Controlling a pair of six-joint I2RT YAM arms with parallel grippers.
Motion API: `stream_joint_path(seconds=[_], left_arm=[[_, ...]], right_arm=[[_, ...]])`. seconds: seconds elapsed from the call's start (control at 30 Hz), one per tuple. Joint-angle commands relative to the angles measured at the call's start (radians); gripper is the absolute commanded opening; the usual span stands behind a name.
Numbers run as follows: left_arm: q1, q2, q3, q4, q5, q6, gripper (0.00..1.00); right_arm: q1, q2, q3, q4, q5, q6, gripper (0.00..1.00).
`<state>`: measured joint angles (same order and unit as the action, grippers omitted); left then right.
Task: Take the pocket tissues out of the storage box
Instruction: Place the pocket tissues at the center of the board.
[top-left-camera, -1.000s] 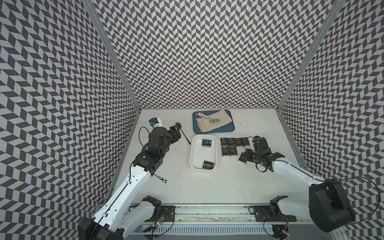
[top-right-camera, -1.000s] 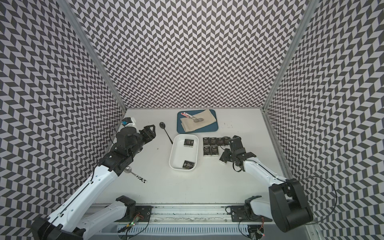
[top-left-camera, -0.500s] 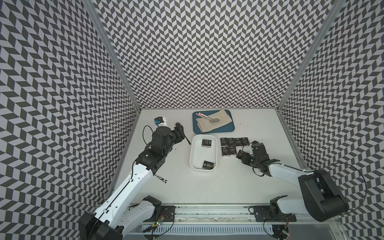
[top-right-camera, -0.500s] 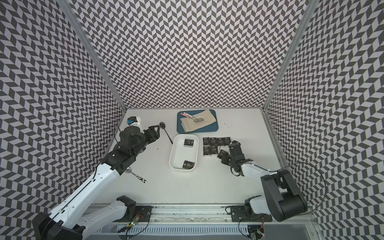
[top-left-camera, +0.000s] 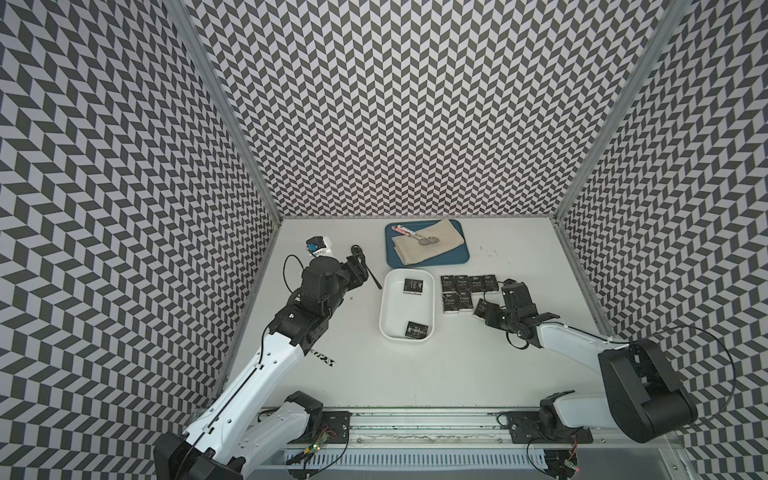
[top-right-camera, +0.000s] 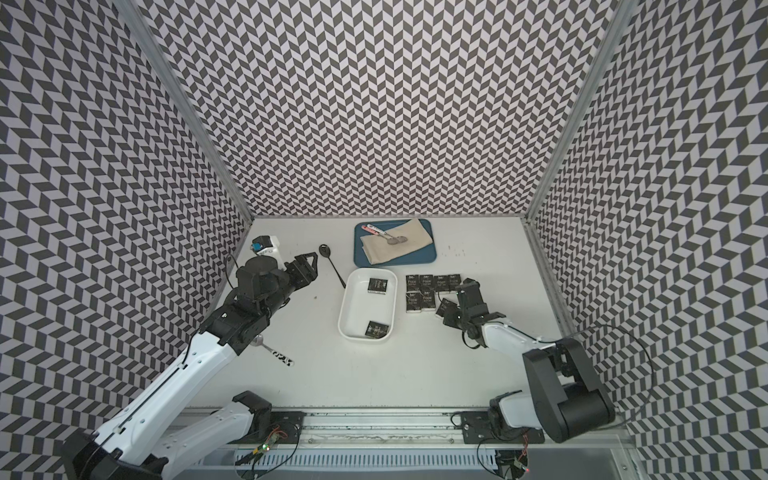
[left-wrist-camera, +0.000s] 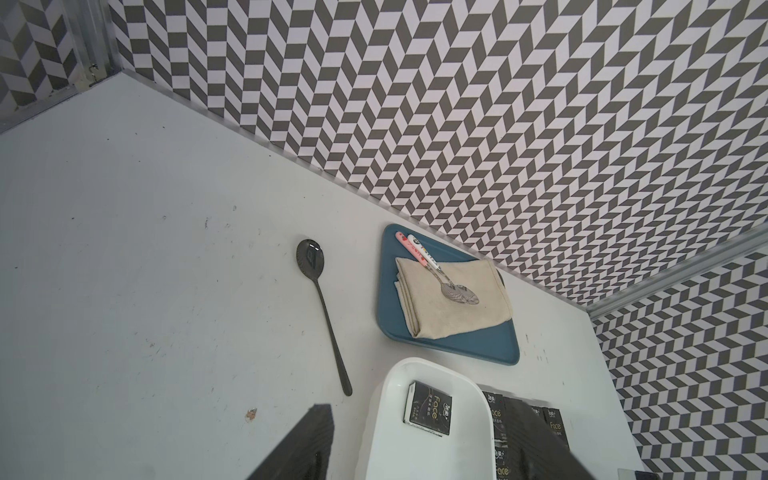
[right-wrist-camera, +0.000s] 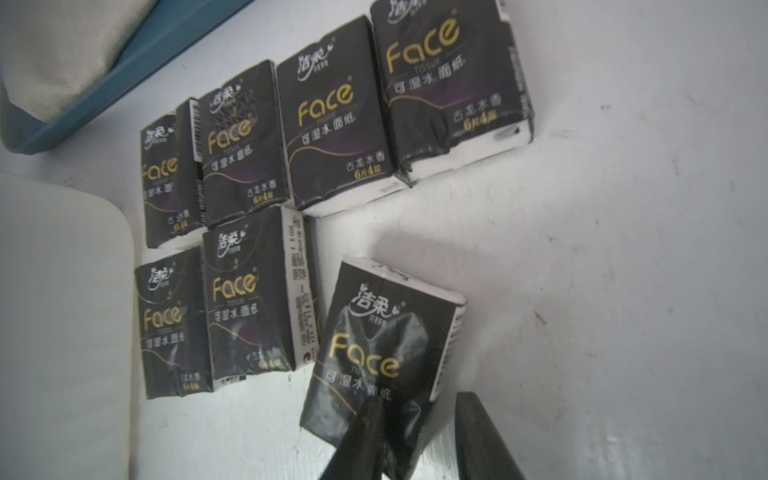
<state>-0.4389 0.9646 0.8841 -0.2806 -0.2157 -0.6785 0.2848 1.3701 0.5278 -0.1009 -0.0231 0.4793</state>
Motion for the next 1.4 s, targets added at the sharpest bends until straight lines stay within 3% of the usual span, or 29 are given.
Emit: stream_joint_path(seconds=[0.0,0.3,0.6,1.1,1.37], left_arm=[[-0.007,-0.012,0.015,0.000,-0.011,0.002,0.70],[-0.010,-0.017,0.010,-0.001,-0.024,-0.002,0.71],[-0.018,-0.026,0.000,-0.006,-0.032,-0.003,0.70],[-0.018,-0.038,-0.005,-0.011,-0.045,0.003,0.71],[-0.017,-0.030,-0.002,-0.005,-0.045,0.005,0.71]], right_arm=[[-0.006,0.009,0.021,-0.042,0.027,-0.034,0.33],[-0.010,-0.112,0.063,-0.057,0.010,-0.006,0.38],[-0.059,-0.053,0.003,0.060,-0.073,0.035,0.40],[-0.095,0.041,-0.006,0.127,-0.131,0.009,0.28],[-0.106,0.052,0.026,0.099,-0.123,-0.084,0.24]])
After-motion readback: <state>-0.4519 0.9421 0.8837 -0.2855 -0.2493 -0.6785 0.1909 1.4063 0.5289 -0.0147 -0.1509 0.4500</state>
